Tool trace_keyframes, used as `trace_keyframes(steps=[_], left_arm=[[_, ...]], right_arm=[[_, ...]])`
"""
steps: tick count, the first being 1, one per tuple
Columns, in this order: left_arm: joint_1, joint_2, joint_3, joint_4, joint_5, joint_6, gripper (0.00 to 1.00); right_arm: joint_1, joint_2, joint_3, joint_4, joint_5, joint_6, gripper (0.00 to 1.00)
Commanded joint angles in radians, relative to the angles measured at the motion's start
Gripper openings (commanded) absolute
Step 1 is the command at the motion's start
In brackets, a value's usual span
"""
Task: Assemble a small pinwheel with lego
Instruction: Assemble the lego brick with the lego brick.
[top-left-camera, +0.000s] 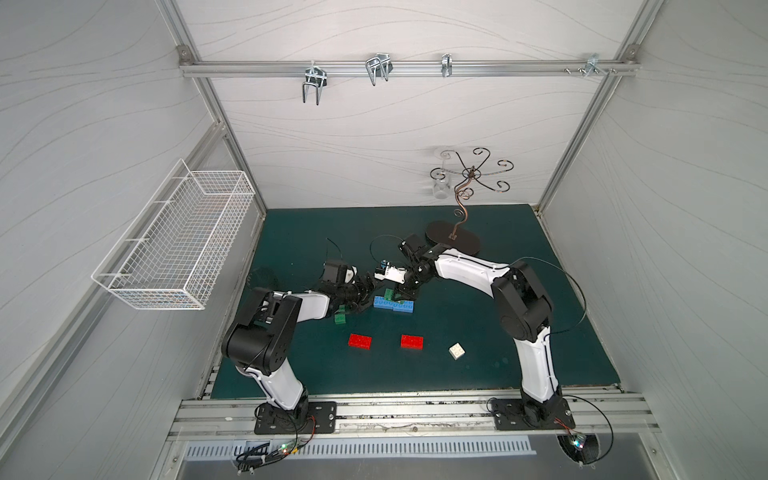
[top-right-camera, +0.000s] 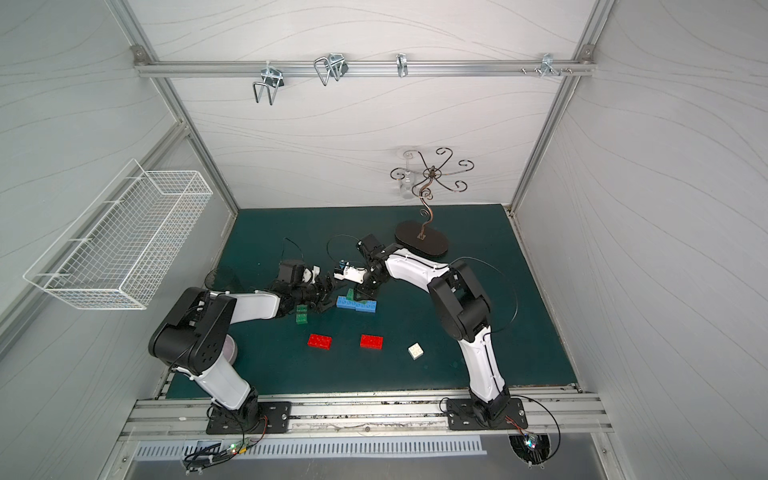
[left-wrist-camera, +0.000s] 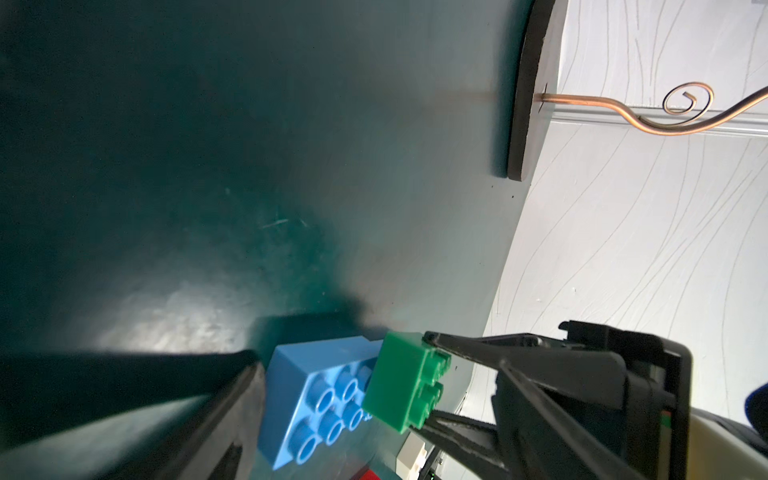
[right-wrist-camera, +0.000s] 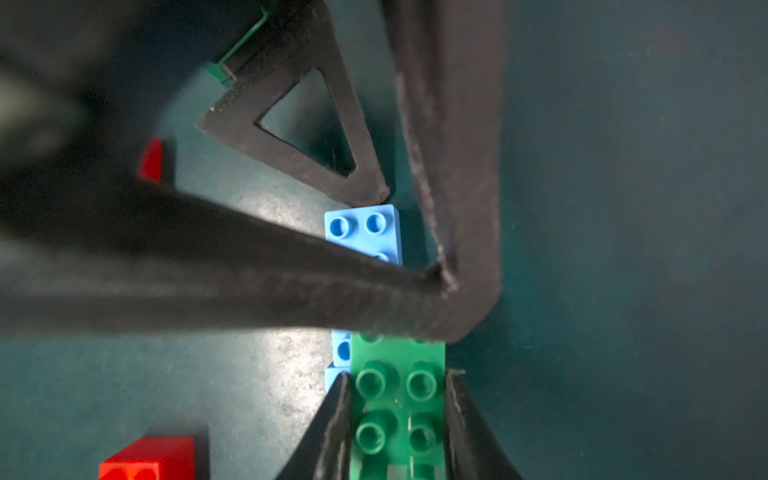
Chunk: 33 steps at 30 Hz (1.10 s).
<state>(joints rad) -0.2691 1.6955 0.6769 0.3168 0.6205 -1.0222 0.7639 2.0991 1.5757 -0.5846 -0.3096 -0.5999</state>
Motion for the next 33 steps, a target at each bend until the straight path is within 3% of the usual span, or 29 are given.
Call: trace_keyframes(steps=[1, 9, 29, 33], left_arm=[[-0.012, 0.042, -0.033, -0.046, -0.044, -0.007, 0.91], [-0.012, 0.028, -0.019, -0.108, -0.055, 0.039, 0.91], [-0.025, 0.023, -0.043, -0.091, -0.062, 0.042, 0.90], [0.010, -0.017, -0.079, -0.053, -0.080, 0.009, 0.89]], right_arm=[[0.038, 0.079, -0.033, -0.046, 0.089, -0.004, 0.24], [0.038, 0.097, -0.030, -0.088, 0.169, 0.018, 0.21], [0.020, 0.030, -0.109, -0.121, 0.138, -0.007, 0.21], [0.026, 0.064, -0.076, -0.138, 0.146, -0.031, 0.19]])
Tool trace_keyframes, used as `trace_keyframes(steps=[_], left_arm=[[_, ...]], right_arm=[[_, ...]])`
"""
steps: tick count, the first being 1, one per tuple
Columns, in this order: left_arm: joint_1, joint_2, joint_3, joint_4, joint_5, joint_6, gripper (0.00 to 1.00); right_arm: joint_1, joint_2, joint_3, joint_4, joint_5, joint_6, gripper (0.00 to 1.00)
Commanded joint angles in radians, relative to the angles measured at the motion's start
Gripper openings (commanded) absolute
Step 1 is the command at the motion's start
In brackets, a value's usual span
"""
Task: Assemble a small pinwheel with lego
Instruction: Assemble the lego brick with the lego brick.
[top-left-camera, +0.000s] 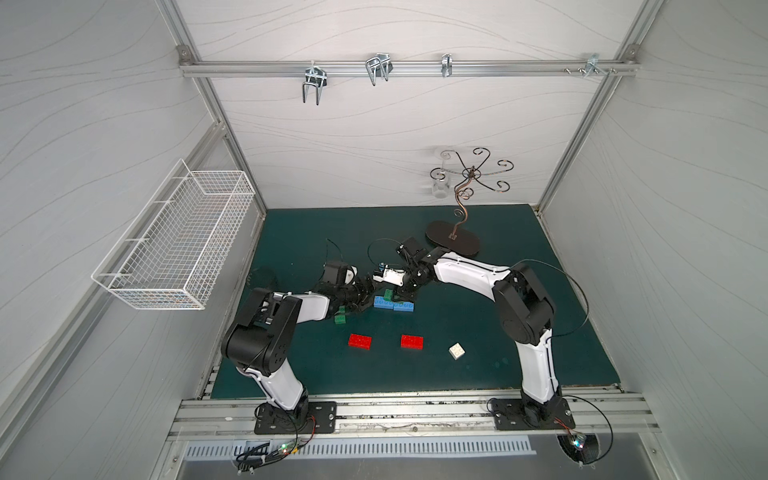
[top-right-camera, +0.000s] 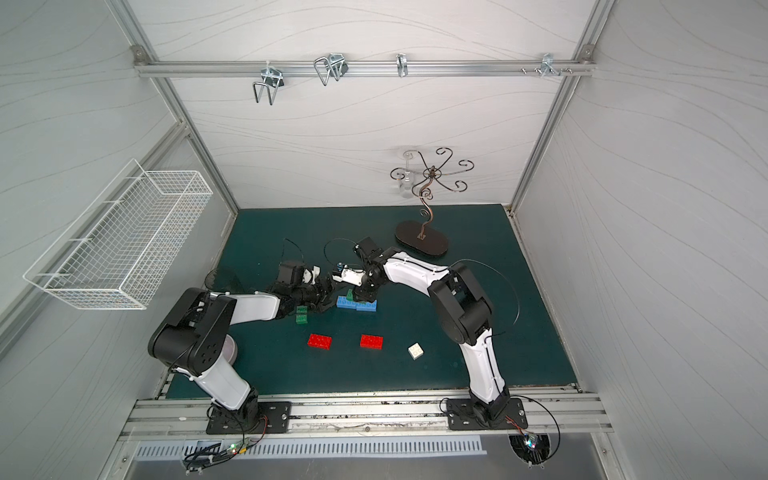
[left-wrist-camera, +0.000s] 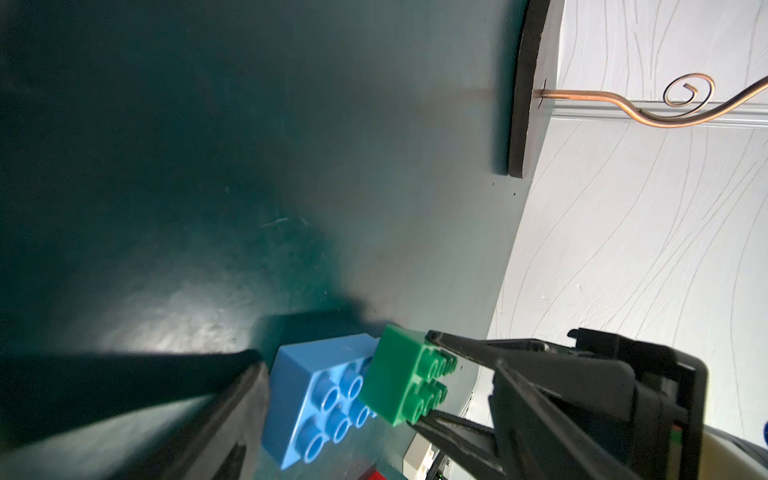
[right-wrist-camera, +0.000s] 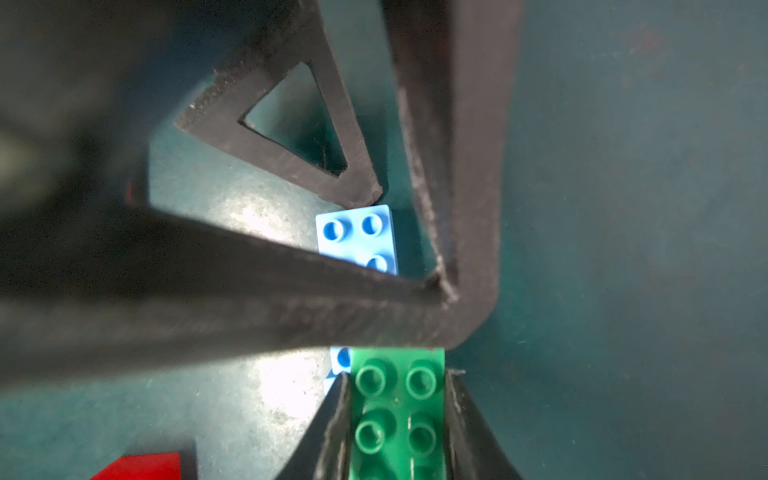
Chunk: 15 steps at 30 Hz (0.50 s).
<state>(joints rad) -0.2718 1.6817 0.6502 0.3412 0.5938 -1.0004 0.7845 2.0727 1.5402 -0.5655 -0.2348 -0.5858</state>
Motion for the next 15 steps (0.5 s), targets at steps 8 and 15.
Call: trace_keyframes(steps=[8, 15], left_arm=[[0.103, -0.047, -0.073, -0.087, -0.029, 0.007, 0.88], [0.110, -0.029, -0.085, -0.033, -0.001, -0.015, 0.88]], right_arm=[[0.040, 0.121, -0.019, -0.174, 0.064, -0.132, 0.19], [-0.017, 0.154, 0.043, -0.291, 0.092, -0.168, 0.18]])
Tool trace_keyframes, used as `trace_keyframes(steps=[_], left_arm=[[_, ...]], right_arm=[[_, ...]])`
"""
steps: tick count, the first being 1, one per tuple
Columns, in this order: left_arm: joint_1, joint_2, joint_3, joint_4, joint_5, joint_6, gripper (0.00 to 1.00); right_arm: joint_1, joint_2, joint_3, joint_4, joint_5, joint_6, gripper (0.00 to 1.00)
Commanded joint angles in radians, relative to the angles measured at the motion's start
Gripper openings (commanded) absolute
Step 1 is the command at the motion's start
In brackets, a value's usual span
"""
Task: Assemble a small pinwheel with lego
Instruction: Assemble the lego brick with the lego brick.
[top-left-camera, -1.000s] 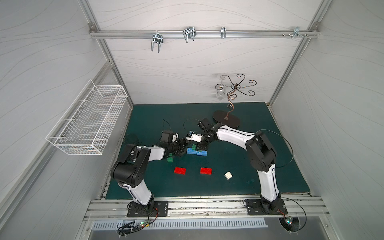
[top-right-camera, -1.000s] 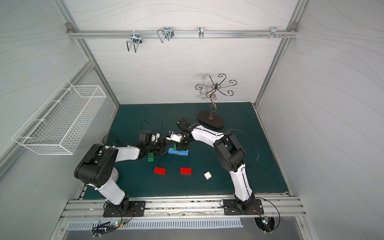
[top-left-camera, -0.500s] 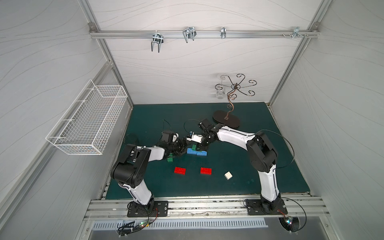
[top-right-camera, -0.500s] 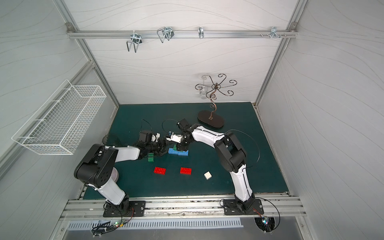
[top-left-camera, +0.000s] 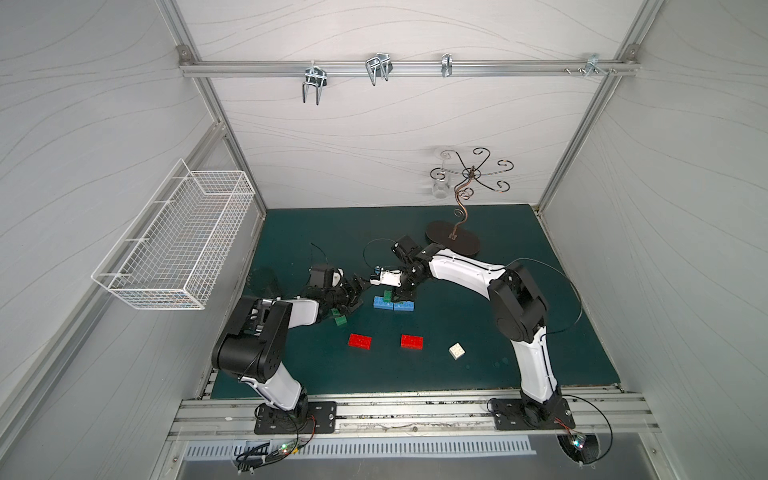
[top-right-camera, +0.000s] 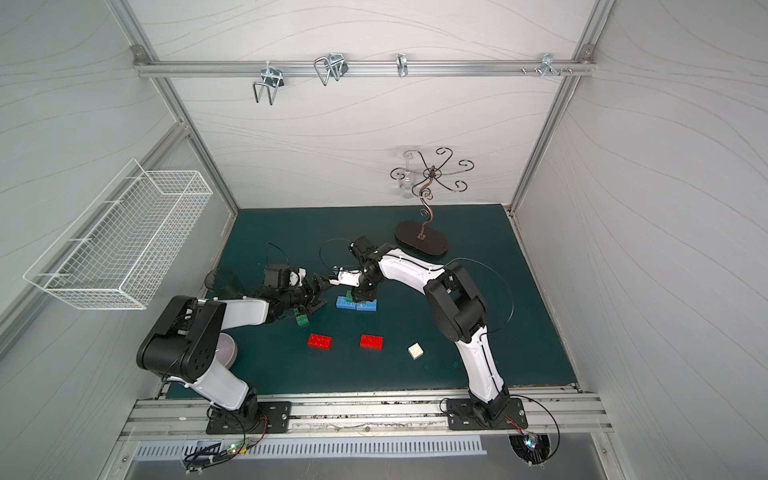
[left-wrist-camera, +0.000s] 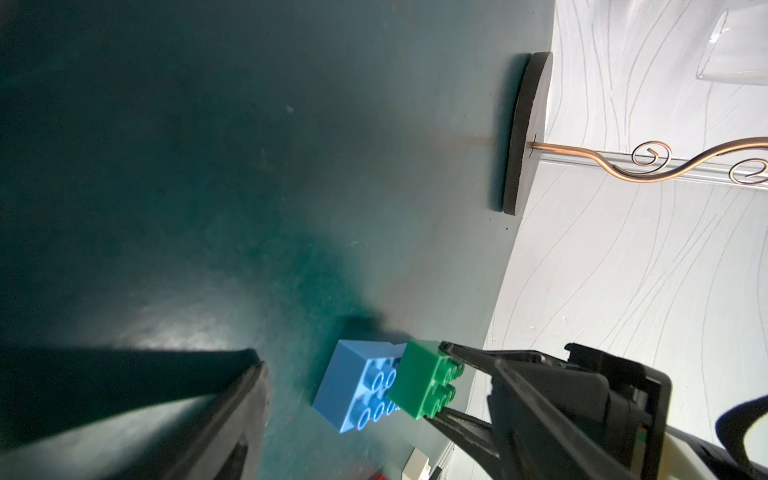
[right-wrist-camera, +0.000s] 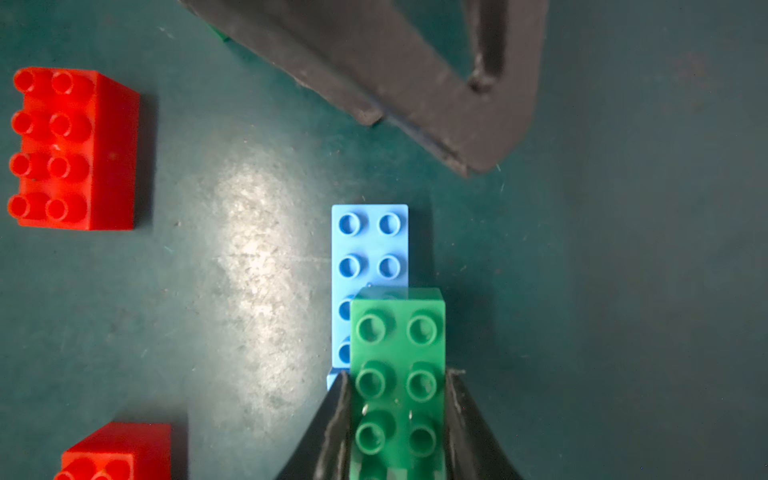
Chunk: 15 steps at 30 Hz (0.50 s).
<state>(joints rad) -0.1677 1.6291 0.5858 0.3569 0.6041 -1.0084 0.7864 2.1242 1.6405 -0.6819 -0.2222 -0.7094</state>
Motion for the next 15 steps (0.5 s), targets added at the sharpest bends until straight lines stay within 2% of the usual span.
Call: trace_keyframes(steps=[1, 6, 11, 15], left_arm=[[0.005, 0.025, -0.016, -0.042, -0.008, -0.011, 0.88], [0.000, 0.035, -0.008, -0.026, 0.011, -0.010, 0.89], [-0.038, 0.098, -0.004, 0.073, 0.043, -0.043, 0.88], [-0.030, 0.112, -0.023, 0.130, 0.055, -0.077, 0.87]], right_arm=[[-0.025, 0.093, -0.070, -0.172, 0.080, -0.043, 0.18], [-0.025, 0.033, -0.169, -0.128, 0.089, -0.059, 0.18], [0.002, 0.092, -0.094, -0.165, 0.110, -0.036, 0.18], [0.046, 0.149, -0.021, -0.191, 0.118, -0.032, 0.18]])
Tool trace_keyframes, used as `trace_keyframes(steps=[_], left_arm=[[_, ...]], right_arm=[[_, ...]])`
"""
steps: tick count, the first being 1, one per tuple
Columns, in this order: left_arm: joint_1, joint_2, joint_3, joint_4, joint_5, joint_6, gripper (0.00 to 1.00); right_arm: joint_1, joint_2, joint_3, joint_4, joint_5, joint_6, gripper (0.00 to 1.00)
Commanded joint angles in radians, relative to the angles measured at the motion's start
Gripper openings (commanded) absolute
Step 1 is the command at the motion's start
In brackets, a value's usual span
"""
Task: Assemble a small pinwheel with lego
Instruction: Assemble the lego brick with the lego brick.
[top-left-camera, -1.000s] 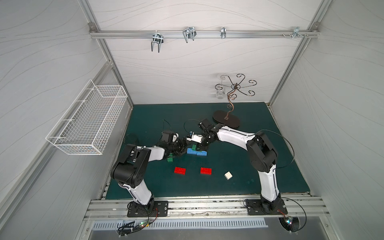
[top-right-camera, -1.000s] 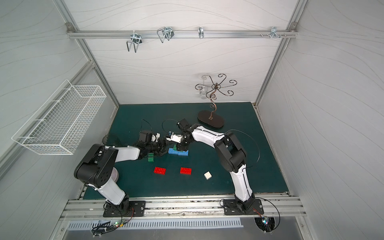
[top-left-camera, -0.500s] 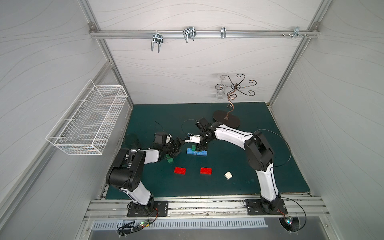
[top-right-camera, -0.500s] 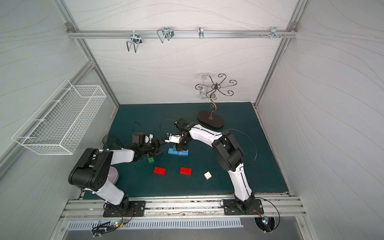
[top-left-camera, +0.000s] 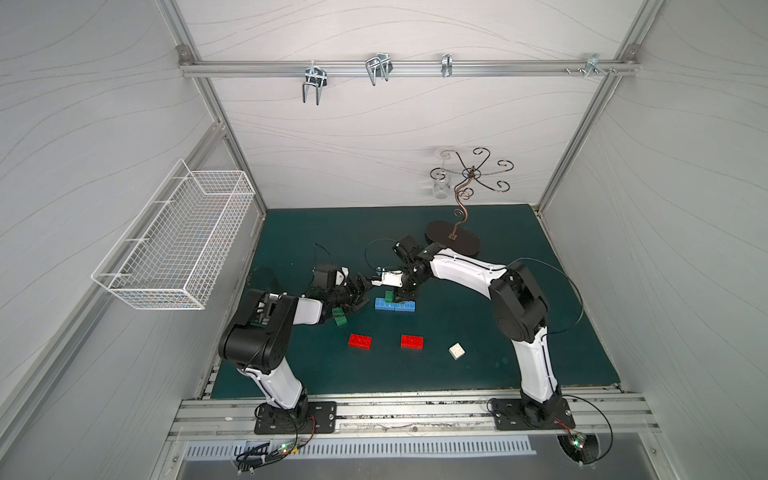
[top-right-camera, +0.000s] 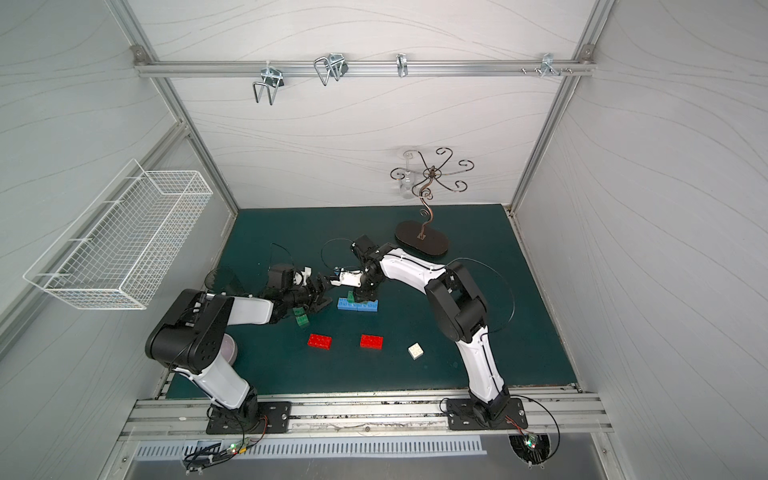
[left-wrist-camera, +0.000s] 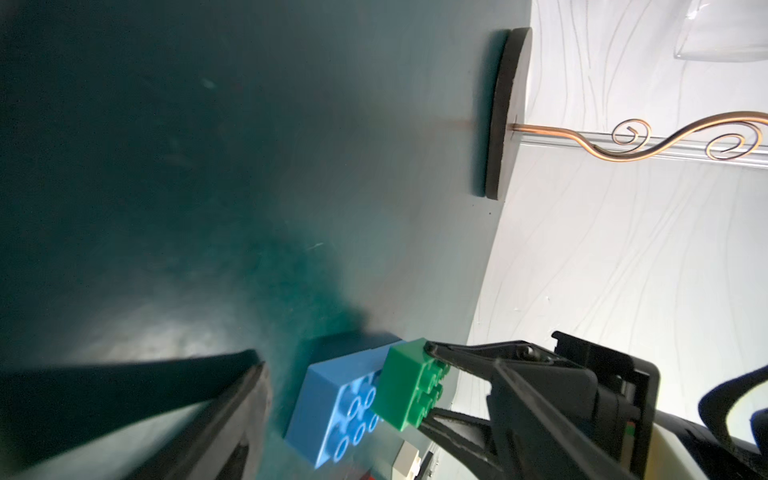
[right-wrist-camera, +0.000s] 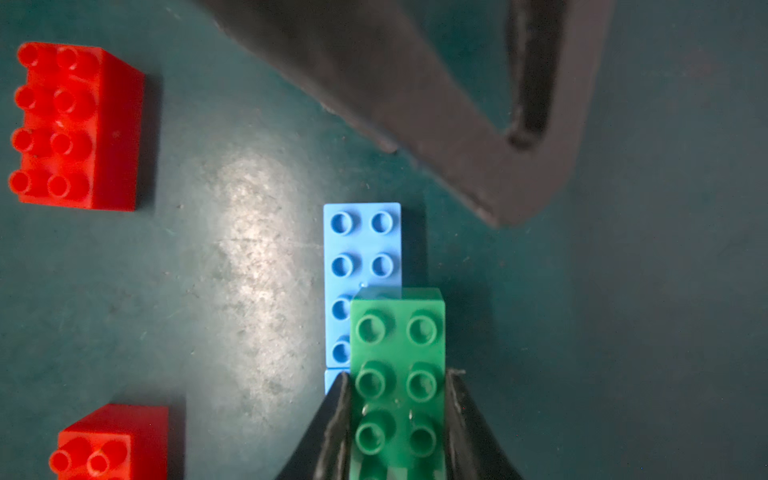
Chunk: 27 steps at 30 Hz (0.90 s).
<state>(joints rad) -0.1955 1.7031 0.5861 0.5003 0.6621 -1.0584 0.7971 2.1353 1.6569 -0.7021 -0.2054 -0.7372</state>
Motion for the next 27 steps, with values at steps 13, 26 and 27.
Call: trace_keyframes(steps=[13, 26, 27], left_arm=[[0.008, 0.008, -0.031, -0.047, -0.020, -0.018, 0.89], [0.017, -0.395, 0.163, -0.873, -0.248, 0.366, 0.97], [0.019, -0.418, 0.167, -0.915, -0.273, 0.380, 0.97]], right_arm=[[-0.003, 0.082, -0.133, -0.123, 0.070, 0.001, 0.21], [-0.026, -0.200, -0.180, 0.079, 0.029, 0.154, 0.58], [-0.028, -0.217, -0.197, 0.096, 0.023, 0.162, 0.59]])
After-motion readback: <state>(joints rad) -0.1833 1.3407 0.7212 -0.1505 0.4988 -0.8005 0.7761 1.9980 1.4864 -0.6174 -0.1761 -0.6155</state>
